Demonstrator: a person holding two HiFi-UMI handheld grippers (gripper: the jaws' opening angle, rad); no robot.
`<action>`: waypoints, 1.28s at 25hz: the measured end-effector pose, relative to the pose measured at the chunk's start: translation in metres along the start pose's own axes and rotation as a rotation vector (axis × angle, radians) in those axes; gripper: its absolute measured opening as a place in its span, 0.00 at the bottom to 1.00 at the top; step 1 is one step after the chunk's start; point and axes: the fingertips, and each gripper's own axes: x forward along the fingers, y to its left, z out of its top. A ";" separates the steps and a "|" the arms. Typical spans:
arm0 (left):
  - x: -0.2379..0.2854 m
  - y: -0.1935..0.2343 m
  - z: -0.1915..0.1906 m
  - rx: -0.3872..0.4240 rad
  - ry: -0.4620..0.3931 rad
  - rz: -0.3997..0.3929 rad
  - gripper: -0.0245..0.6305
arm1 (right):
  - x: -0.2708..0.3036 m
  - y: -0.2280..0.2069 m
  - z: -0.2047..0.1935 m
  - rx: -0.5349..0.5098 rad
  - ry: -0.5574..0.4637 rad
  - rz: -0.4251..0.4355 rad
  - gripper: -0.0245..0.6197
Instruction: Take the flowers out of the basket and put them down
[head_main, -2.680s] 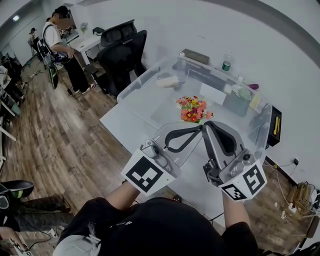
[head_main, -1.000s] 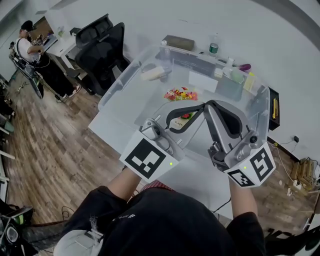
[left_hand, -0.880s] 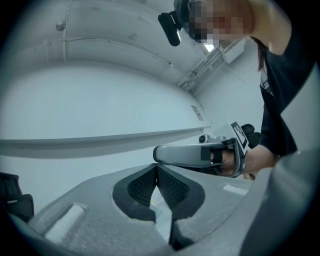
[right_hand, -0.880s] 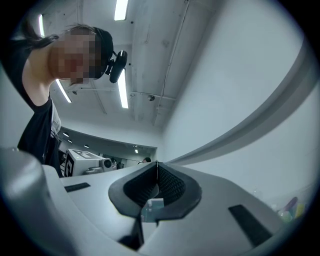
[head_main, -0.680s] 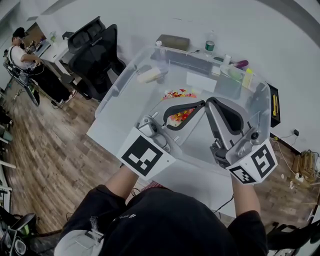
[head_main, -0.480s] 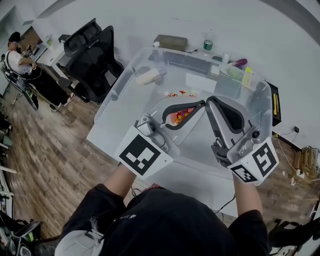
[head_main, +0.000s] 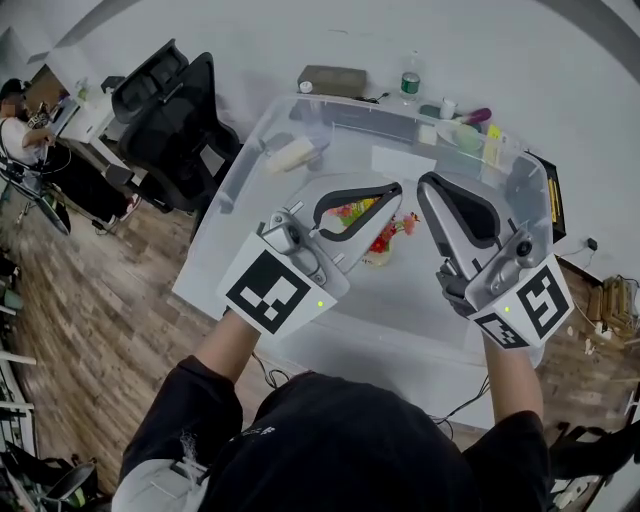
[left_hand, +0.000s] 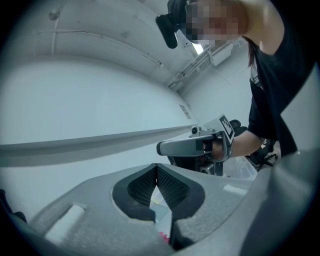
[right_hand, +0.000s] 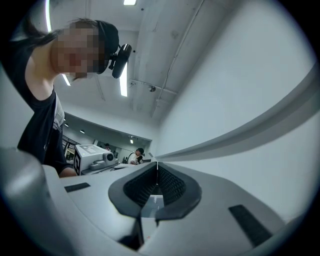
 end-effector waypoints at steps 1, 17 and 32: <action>-0.002 0.006 -0.002 -0.001 0.001 0.007 0.02 | 0.002 -0.002 0.000 -0.011 0.008 -0.001 0.06; -0.009 0.070 -0.012 -0.017 -0.002 0.031 0.02 | 0.034 -0.043 0.016 -0.194 0.119 0.024 0.06; 0.022 0.082 -0.060 -0.146 0.051 -0.074 0.02 | 0.047 -0.065 -0.045 -0.091 0.141 0.121 0.06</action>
